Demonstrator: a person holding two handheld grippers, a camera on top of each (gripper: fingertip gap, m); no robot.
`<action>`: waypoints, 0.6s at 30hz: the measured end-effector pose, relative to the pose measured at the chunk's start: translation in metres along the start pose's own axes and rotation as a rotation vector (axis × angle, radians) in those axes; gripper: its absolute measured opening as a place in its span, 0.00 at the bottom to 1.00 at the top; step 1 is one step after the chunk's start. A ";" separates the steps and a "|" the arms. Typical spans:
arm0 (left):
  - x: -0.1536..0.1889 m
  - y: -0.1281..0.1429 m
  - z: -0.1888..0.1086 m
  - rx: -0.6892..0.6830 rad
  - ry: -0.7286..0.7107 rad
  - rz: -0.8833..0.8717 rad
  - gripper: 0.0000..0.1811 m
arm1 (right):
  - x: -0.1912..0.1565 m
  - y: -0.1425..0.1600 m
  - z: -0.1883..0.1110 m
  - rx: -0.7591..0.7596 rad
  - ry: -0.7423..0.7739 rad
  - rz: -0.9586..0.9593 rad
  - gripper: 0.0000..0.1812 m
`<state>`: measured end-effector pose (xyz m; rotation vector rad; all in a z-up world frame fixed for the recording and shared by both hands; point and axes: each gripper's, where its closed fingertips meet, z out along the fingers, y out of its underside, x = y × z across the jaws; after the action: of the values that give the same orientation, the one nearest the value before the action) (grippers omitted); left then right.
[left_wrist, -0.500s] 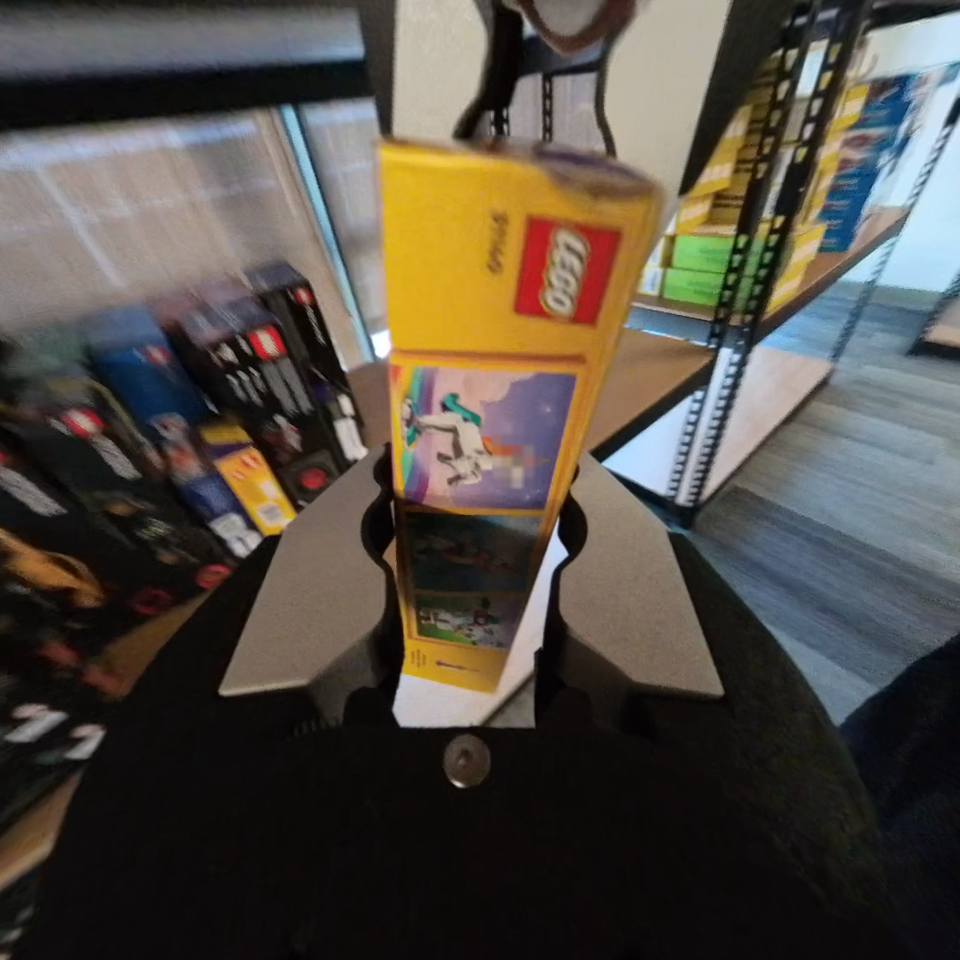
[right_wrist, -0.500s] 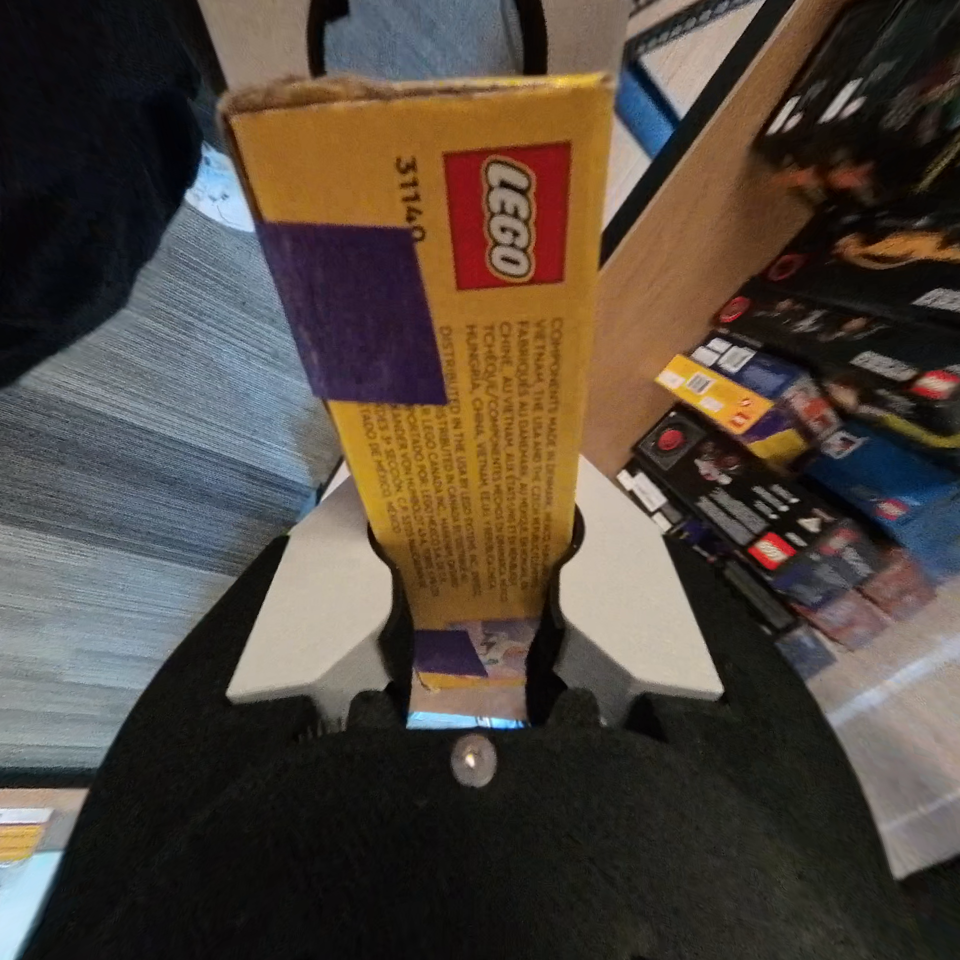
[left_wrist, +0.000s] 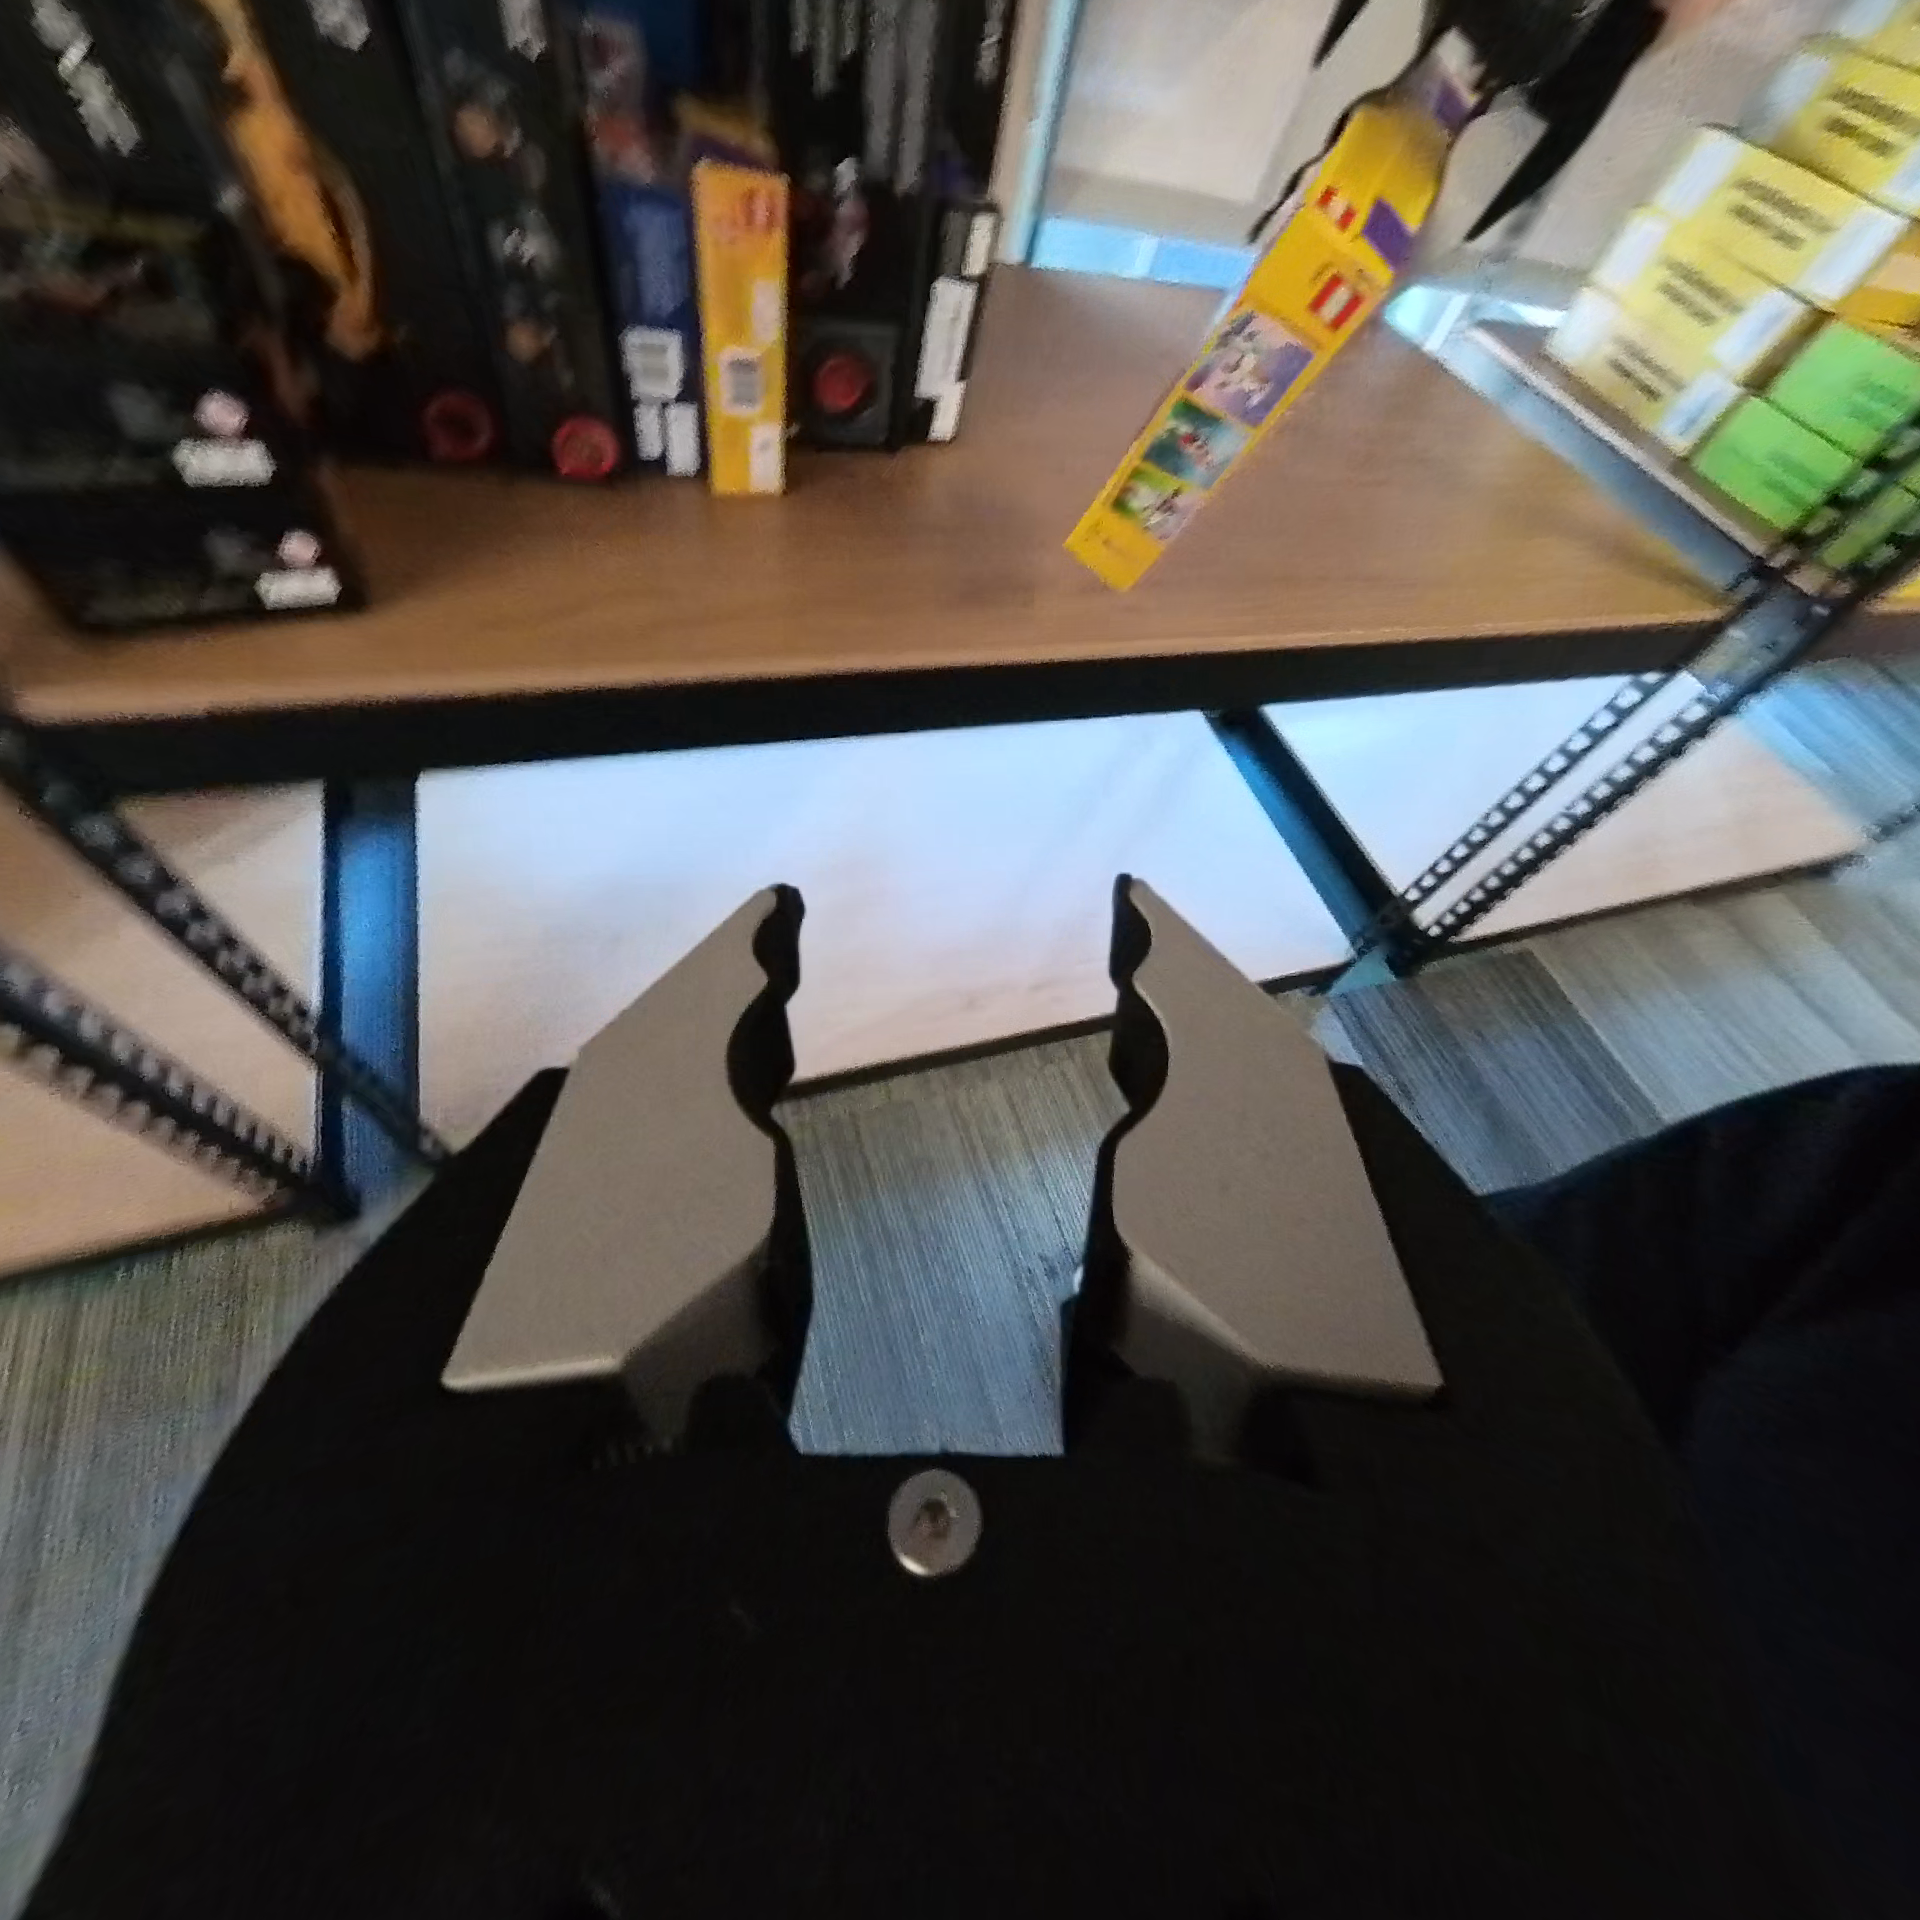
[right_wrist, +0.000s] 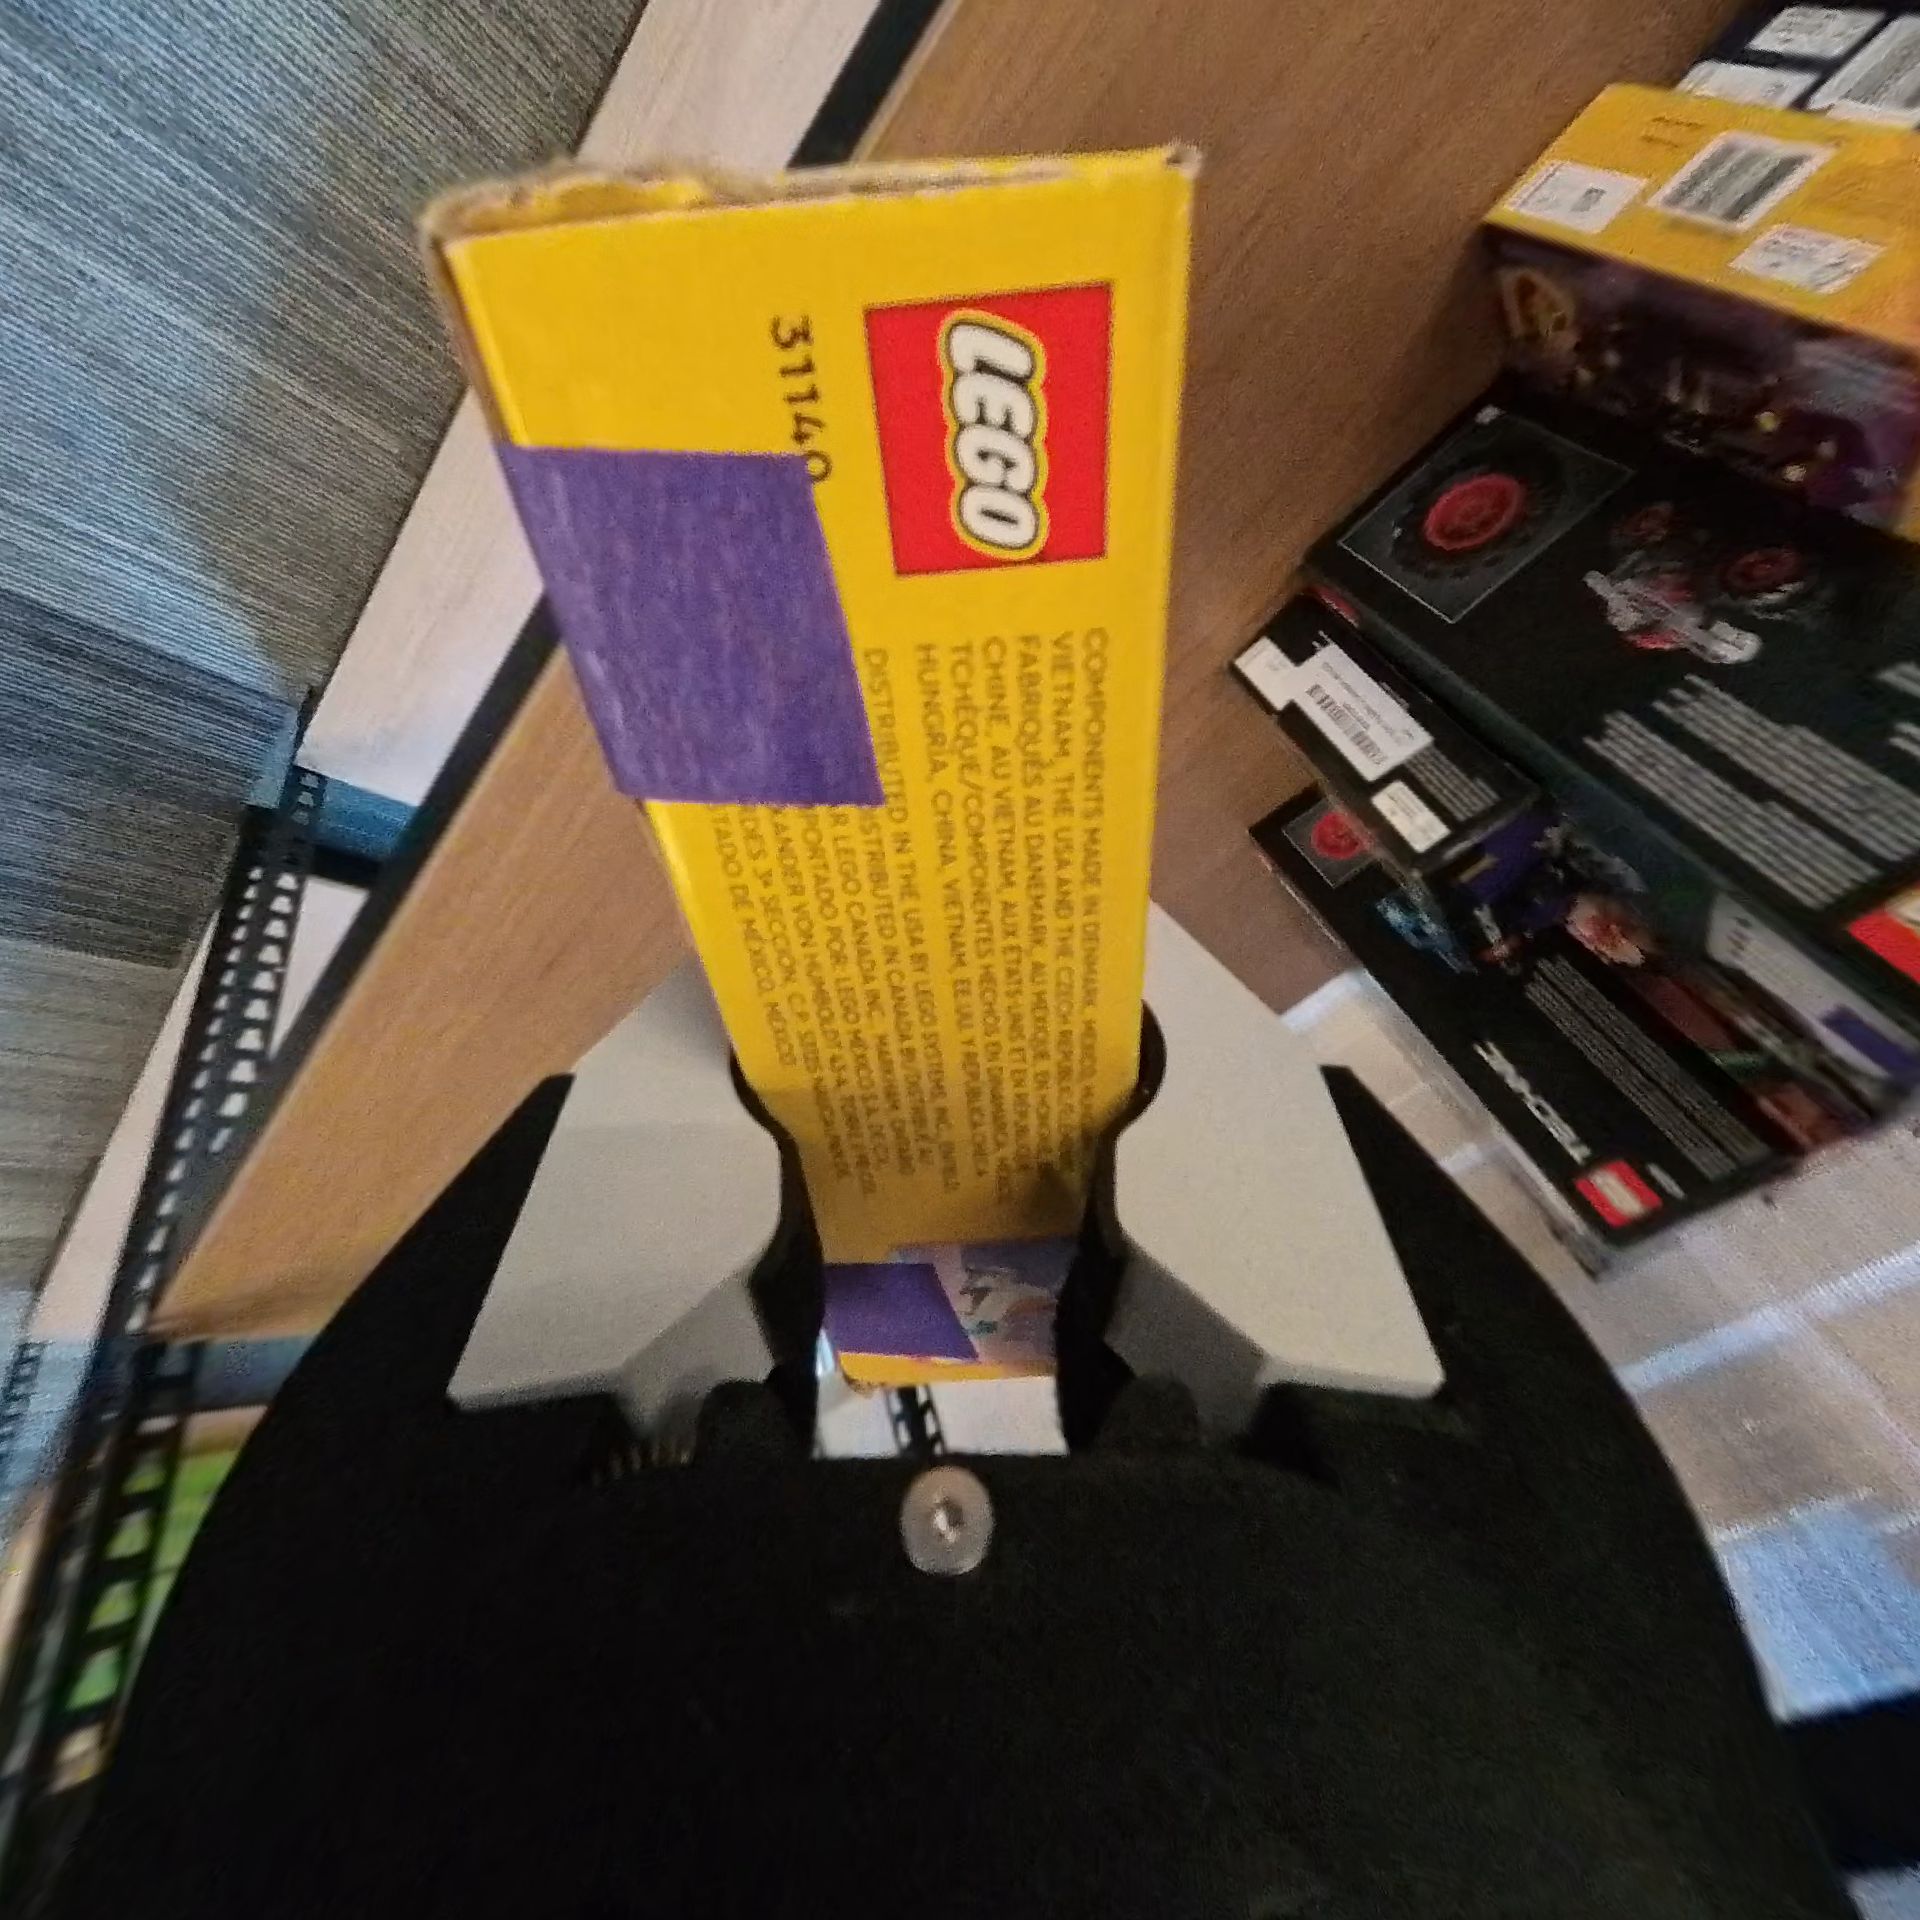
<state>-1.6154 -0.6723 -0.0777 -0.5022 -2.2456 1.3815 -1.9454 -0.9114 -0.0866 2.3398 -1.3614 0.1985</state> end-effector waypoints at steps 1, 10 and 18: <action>0.003 0.011 -0.008 -0.009 -0.049 -0.032 0.32 | -0.001 0.006 0.011 0.019 -0.010 -0.023 0.31; 0.105 0.038 -0.029 -0.008 -0.286 -0.235 0.31 | 0.012 0.037 0.061 0.096 -0.004 -0.235 0.33; 0.128 0.029 -0.038 -0.064 -0.290 -0.177 0.33 | 0.045 0.058 0.072 -0.025 0.160 -0.156 0.38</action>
<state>-1.6983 -0.5645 -0.0648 -0.1225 -2.5006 1.3661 -1.9784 -1.0022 -0.1199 2.3414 -1.0948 0.3119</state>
